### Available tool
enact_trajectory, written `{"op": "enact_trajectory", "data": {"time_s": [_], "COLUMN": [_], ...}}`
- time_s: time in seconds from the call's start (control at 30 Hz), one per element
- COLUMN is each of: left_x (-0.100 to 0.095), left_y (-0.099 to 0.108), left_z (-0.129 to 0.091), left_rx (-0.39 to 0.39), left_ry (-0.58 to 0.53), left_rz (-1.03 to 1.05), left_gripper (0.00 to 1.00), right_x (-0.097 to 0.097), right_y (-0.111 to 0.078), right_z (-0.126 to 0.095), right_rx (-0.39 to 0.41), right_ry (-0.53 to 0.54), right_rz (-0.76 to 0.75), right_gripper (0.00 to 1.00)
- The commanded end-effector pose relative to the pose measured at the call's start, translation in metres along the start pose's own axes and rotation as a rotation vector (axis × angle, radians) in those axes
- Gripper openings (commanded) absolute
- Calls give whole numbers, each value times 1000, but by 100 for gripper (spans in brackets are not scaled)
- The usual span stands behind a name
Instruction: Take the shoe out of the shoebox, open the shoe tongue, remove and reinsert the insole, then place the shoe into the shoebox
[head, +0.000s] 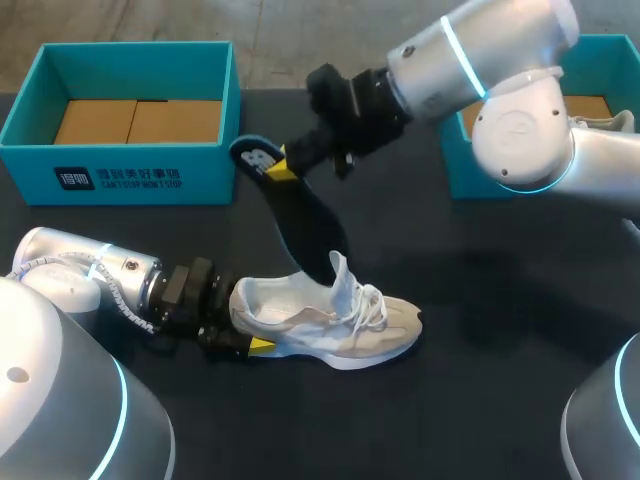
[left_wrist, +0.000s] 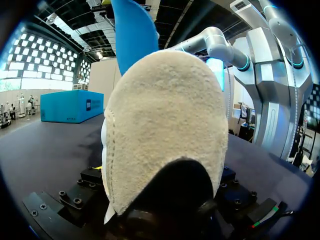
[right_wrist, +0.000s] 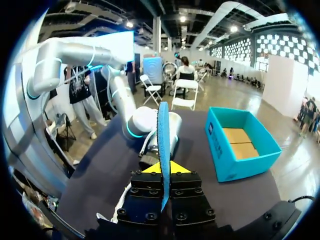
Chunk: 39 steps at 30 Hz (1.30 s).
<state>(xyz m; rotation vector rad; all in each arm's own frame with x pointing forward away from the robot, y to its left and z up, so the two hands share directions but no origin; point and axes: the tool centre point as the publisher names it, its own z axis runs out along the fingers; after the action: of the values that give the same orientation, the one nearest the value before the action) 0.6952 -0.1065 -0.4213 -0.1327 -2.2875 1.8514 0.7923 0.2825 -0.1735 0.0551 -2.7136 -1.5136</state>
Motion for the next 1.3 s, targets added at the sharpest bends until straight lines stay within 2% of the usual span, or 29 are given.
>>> {"op": "enact_trajectory", "data": {"time_s": [0.03,0.1,0.67,0.7,0.77,0.9,1.3], "left_x": [-2,-2,-2,-2,-2,-2,-2], "left_y": [2,2,2,2,2,2,2], "left_z": [0,0,0,0,0,0,0], "left_rx": [0,0,0,0,0,0,0], "left_ry": [1,1,1,1,1,1,1], "left_rz": [0,0,0,0,0,0,0], "left_gripper": [0,0,0,0,0,0,0], "right_x": [8,8,8,9,10,16,31], "right_y": [-3,1,1,6,17,36,69], "right_z": [-15,-24,-24,-29,-42,-65,-99], "right_rx": [-69,-93,-93,-127,-123,-171,-277], "right_ry": [-44,-79,-79,-111,-159,-198,-156], "right_rz": [53,79,79,94,113,123,211], "right_gripper": [0,0,0,0,0,0,0]}}
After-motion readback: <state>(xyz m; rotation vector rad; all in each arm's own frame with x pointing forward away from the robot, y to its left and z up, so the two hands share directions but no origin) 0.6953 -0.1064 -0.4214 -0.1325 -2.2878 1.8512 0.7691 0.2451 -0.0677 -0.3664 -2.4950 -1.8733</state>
